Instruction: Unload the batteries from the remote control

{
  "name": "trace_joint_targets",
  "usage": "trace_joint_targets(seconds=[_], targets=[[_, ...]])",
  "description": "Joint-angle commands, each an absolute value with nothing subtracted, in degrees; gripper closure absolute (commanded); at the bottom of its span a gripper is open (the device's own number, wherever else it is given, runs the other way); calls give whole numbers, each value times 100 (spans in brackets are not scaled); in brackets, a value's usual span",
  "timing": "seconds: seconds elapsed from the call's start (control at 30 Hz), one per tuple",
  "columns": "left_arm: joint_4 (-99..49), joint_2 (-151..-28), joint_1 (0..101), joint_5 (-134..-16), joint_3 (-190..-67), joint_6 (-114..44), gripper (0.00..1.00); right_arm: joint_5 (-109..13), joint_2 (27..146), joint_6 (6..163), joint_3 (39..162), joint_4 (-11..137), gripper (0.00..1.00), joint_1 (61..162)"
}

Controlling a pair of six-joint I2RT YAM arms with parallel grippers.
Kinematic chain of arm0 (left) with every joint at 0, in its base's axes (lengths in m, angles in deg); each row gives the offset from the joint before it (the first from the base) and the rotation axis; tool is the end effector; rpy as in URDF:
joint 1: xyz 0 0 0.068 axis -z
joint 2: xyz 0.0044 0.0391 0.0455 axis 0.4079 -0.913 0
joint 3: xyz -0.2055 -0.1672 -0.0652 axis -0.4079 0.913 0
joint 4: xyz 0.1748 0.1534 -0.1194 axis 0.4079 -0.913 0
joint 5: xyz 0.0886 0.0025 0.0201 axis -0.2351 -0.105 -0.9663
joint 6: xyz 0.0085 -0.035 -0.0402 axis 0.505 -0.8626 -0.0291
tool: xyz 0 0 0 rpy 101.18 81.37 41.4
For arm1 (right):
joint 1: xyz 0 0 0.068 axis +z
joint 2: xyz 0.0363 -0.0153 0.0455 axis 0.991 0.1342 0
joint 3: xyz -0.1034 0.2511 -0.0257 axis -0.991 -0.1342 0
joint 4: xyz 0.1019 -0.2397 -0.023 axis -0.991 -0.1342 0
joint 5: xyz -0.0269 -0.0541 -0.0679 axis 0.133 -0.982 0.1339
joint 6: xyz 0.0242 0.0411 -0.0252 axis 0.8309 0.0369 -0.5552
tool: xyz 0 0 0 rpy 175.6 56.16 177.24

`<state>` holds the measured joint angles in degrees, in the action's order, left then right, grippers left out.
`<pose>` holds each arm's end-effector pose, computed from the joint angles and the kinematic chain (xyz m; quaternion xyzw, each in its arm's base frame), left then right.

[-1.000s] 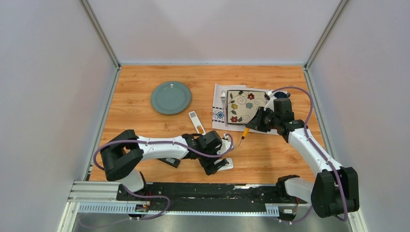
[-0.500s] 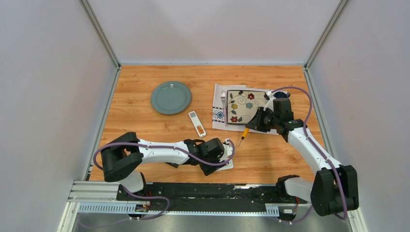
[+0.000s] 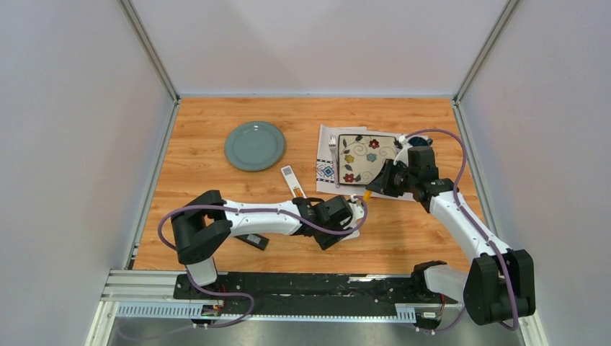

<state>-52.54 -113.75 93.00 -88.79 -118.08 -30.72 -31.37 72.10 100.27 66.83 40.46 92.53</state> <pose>0.1265 -0.3192 0.1740 0.4876 0.8404 -0.1083 0.2102 0.2288 0.0564 0.2316 0.0197 0.9126 0.2905 0.2869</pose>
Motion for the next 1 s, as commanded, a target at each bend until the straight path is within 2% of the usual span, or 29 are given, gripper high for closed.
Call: trace_joint_targets(seconds=[0.0, 0.17, 0.33, 0.37, 0.43, 0.5, 0.53, 0.67, 0.83, 0.97], targets=[[-5265, -11623, 9148, -9071, -12309, -3051, 81, -3097, 7044, 10012, 6711, 4169, 100, 9213], [-5433, -11748, 9131, -9265, -12179, -3060, 80, -3158, 7009, 10037, 6711, 4204, 100, 9231], [-5389, -11669, 9061, -9309, -11879, -3130, 74, -3053, 7052, 10152, 6579, 4380, 100, 9231], [-5415, -11677, 9061, -9292, -11879, -3130, 71, -3053, 7070, 10143, 6588, 4345, 100, 9231], [-5424, -11669, 9061, -9212, -11862, -3174, 58, -3018, 7088, 10109, 6597, 4310, 100, 9231], [-5355, -11608, 9061, -9160, -11748, -3235, 41, -3009, 7088, 10073, 6606, 4283, 100, 9231], [-5311, -11581, 9061, -9142, -11695, -3270, 38, -3009, 7079, 10064, 6614, 4266, 100, 9231], [-5135, -11327, 9061, -9028, -11432, -3358, 33, -2956, 7009, 10047, 6641, 4248, 100, 9231], [-4862, -10966, 9069, -9089, -10913, -3420, 22, -2851, 6930, 10099, 6597, 4336, 100, 9231], [-4617, -10860, 9061, -8967, -10676, -3402, 20, -2728, 6842, 10187, 6536, 4494, 100, 9230]])
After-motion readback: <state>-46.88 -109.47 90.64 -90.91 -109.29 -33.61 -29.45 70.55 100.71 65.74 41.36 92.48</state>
